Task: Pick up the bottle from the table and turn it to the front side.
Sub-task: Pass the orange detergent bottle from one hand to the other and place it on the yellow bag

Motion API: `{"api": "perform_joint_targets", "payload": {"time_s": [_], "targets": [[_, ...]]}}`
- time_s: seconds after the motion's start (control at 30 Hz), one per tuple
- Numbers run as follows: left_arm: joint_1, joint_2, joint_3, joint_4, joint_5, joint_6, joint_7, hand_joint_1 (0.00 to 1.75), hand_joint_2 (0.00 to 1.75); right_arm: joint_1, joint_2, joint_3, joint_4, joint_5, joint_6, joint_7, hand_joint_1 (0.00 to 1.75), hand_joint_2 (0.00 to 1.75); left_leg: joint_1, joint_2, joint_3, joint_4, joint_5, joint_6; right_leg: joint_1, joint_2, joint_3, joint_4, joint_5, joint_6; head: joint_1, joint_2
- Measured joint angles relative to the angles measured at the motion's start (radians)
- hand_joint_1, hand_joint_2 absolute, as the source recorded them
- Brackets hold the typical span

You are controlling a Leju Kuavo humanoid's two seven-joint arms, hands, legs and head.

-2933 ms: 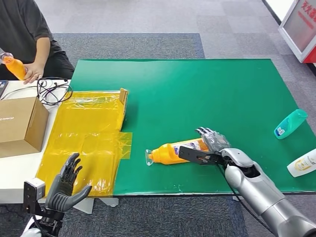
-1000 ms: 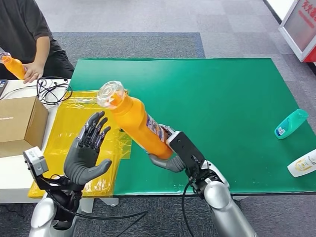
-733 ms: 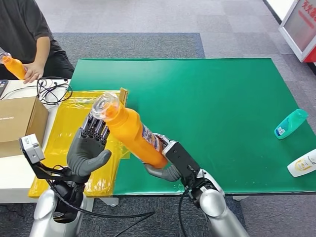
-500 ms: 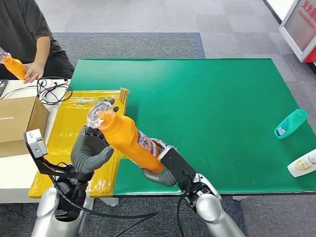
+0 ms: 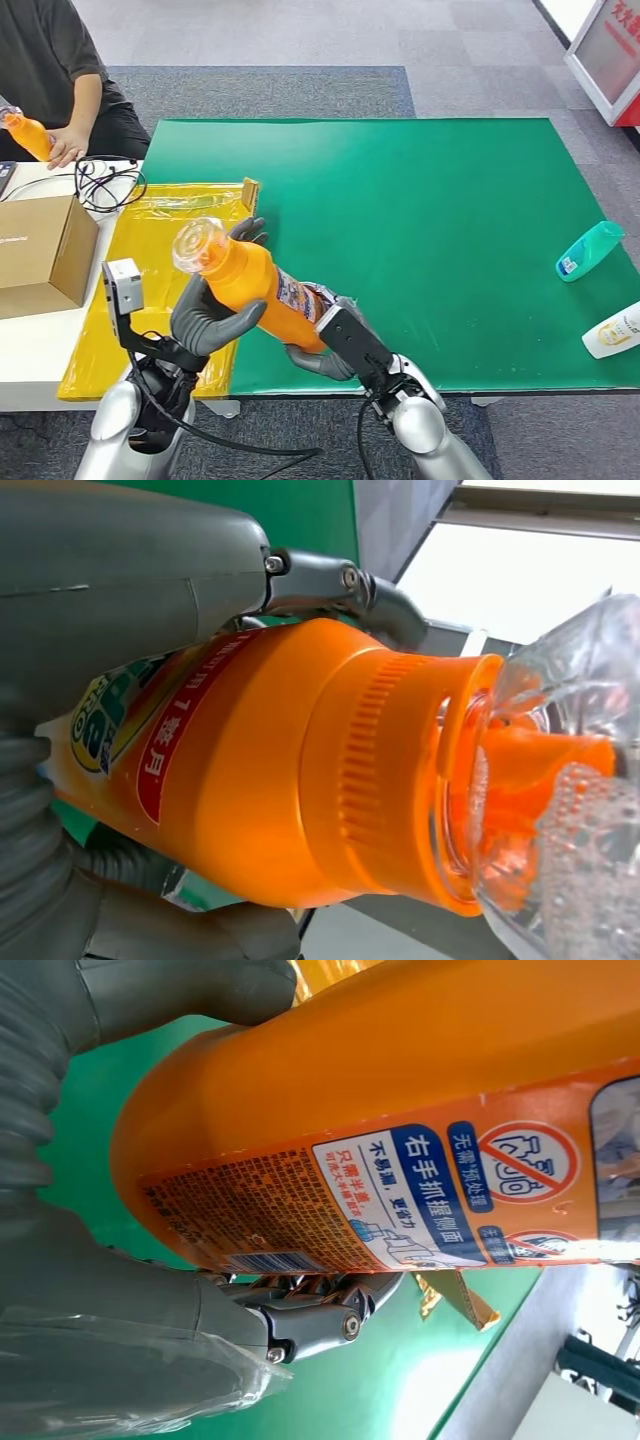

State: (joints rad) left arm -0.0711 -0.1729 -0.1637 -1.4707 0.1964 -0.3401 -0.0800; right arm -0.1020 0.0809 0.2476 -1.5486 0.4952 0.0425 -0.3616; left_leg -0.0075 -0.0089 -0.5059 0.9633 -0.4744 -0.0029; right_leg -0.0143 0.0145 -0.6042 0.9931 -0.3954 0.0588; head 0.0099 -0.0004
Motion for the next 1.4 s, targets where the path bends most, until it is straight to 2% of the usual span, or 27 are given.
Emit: {"api": "perform_joint_targets", "payload": {"time_s": [0.1, 0.33, 0.37, 0.47, 0.5, 0.63, 0.73, 0.93, 1.17, 1.4], "targets": [[-0.005, 0.006, -0.011, 0.0, -0.021, 0.009, -0.001, 1.75, 1.75, 0.0, 0.0, 0.0, -0.001, 0.015, -0.001, -0.002, 1.75, 1.75, 0.0, 0.0, 0.0, 0.0, 0.0, 0.0, 0.0, 0.0, 0.0, 0.0, 0.0, 0.0, 0.0, 0.0], [-0.015, 0.013, -0.024, 0.0, -0.048, 0.021, -0.001, 1.75, 1.75, 0.004, 0.0, 0.0, -0.003, 0.02, -0.002, -0.001, 1.74, 1.75, 0.0, 0.0, 0.0, 0.0, 0.0, 0.0, 0.0, 0.0, 0.0, 0.0, 0.0, 0.0, 0.0, 0.0], [-0.016, 0.014, -0.026, 0.0, -0.049, 0.022, -0.001, 1.75, 1.75, 0.005, 0.0, 0.0, -0.003, 0.021, -0.002, -0.001, 1.61, 1.75, 0.0, 0.0, 0.0, 0.0, 0.0, 0.0, 0.0, 0.0, 0.0, 0.0, 0.0, 0.0, 0.0, 0.0], [-0.016, 0.015, -0.029, 0.0, -0.052, 0.024, -0.006, 1.75, 1.75, 0.005, 0.0, 0.0, -0.003, 0.032, -0.005, -0.001, 0.31, 1.75, 0.0, 0.0, 0.0, 0.0, 0.0, 0.0, 0.0, 0.0, 0.0, 0.0, 0.0, 0.0, 0.0, 0.0], [-0.016, 0.015, -0.029, -0.001, -0.054, 0.025, -0.008, 1.75, 1.75, 0.006, 0.0, 0.0, -0.003, 0.038, -0.008, -0.001, 0.0, 1.75, 0.0, 0.0, 0.0, 0.0, 0.0, 0.0, 0.0, 0.0, 0.0, 0.0, 0.0, 0.0, 0.0, 0.0], [-0.008, 0.018, -0.03, -0.013, -0.076, 0.033, -0.014, 1.75, 1.75, 0.006, 0.002, 0.001, -0.013, 0.054, -0.034, 0.002, 0.0, 1.75, 0.0, 0.0, 0.0, 0.0, 0.0, 0.0, 0.0, 0.0, 0.0, 0.0, 0.0, 0.0, 0.0, 0.0], [0.005, 0.027, -0.028, -0.052, -0.156, 0.055, -0.014, 1.75, 1.75, 0.013, 0.002, -0.008, -0.026, 0.053, -0.05, 0.01, 0.0, 1.75, 0.0, 0.0, 0.0, 0.0, 0.0, 0.0, 0.0, 0.0, 0.0, 0.0, 0.0, 0.0, 0.0, 0.0], [0.029, 0.086, 0.008, -0.162, -0.29, 0.048, 0.01, 1.75, 1.75, 0.046, 0.002, -0.067, -0.064, 0.052, -0.057, 0.009, 0.0, 1.75, 0.0, 0.0, 0.0, 0.0, 0.0, 0.0, 0.0, 0.0, 0.0, 0.0, 0.0, 0.0, 0.0, 0.0], [0.038, 0.233, 0.083, -0.235, -0.458, 0.019, 0.055, 1.75, 1.75, 0.094, 0.003, -0.146, -0.085, 0.036, -0.04, 0.005, 0.0, 1.75, 0.001, 0.0, 0.0, 0.0, 0.0, 0.0, 0.001, 0.0, 0.0, 0.0, 0.0, 0.0, 0.0, 0.0], [-0.007, 0.416, 0.104, -0.214, -0.623, -0.041, 0.115, 1.75, 1.75, 0.104, 0.016, -0.192, -0.086, 0.035, -0.018, -0.006, 0.0, 1.75, 0.001, 0.0, 0.0, 0.0, 0.001, -0.001, 0.001, 0.0, 0.0, 0.001, 0.0, 0.0, 0.0, 0.0]]}}
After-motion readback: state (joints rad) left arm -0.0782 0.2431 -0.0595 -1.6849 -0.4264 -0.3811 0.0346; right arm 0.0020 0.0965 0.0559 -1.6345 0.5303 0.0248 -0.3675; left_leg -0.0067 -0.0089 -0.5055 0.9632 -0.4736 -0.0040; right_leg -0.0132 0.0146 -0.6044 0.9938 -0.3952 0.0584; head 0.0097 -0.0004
